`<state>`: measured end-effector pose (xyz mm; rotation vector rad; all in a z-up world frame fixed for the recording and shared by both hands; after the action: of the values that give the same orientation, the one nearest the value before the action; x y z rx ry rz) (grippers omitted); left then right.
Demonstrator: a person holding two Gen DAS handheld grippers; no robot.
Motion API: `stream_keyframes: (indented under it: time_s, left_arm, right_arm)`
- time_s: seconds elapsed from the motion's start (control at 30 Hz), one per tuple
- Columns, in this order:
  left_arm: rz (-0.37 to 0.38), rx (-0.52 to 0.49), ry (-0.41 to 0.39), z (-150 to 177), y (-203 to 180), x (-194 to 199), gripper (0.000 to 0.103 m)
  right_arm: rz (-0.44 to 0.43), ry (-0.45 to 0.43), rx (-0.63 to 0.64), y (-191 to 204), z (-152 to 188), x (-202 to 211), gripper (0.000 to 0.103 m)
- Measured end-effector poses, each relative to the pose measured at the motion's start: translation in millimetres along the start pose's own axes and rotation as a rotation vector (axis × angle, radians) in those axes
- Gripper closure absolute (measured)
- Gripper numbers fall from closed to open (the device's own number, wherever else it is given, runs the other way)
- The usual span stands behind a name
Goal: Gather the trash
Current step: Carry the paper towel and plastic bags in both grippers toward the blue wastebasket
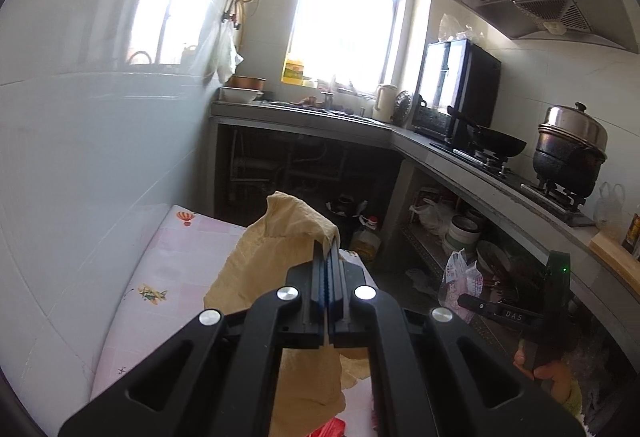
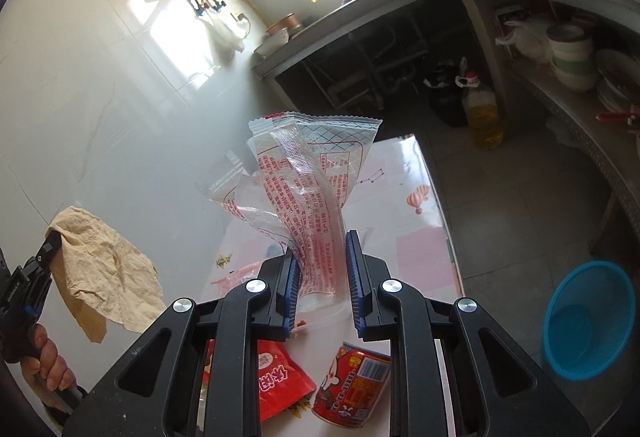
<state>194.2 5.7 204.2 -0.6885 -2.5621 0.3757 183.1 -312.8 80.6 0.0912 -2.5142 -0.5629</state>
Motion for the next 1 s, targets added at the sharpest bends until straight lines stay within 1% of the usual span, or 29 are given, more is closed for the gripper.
stream_keyframes:
  time_s: [0.1, 0.23, 0.4, 0.63, 0.8, 1.0]
  left_arm:
    - [0.067, -0.004, 0.048, 3.1, -29.8, -23.3, 0.102]
    - [0.136, -0.016, 0.102, 12.0, -67.6, -54.9, 0.103]
    - [0.220, -0.035, 0.173, 25.7, -117.7, -93.1, 0.103]
    - [0.327, -0.088, 0.296, 59.9, -192.3, -145.2, 0.103]
    - [0.367, -0.137, 0.412, 95.5, -240.8, -183.0, 0.103]
    - [0.363, -0.191, 0.589, 153.9, -280.8, -232.5, 0.103]
  right_arm:
    - [0.021, -0.024, -0.028, -16.4, 4.8, 15.7, 0.083]
    - [0.056, -0.049, -0.073, -43.0, 12.1, 36.7, 0.083]
    - [0.128, -0.070, -0.121, -73.1, 22.6, 60.0, 0.083]
    - [0.229, -0.075, -0.206, -115.5, 48.2, 85.3, 0.083]
    - [0.301, -0.057, -0.258, -143.9, 71.6, 99.0, 0.083]
    - [0.353, -0.003, -0.348, -180.8, 106.9, 96.3, 0.083]
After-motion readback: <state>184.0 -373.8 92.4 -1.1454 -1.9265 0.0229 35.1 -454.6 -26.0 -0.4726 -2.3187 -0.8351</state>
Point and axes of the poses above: each gripper's, at about its wrist camera, not at the fingertips, and x roughly against the way its jaws point, y to its left, z to its underside, the point moved 5 cm from there along -x, roughly the way its jaws point, and after that the axes turned 12 degrees about x, right-handed, at the moved point
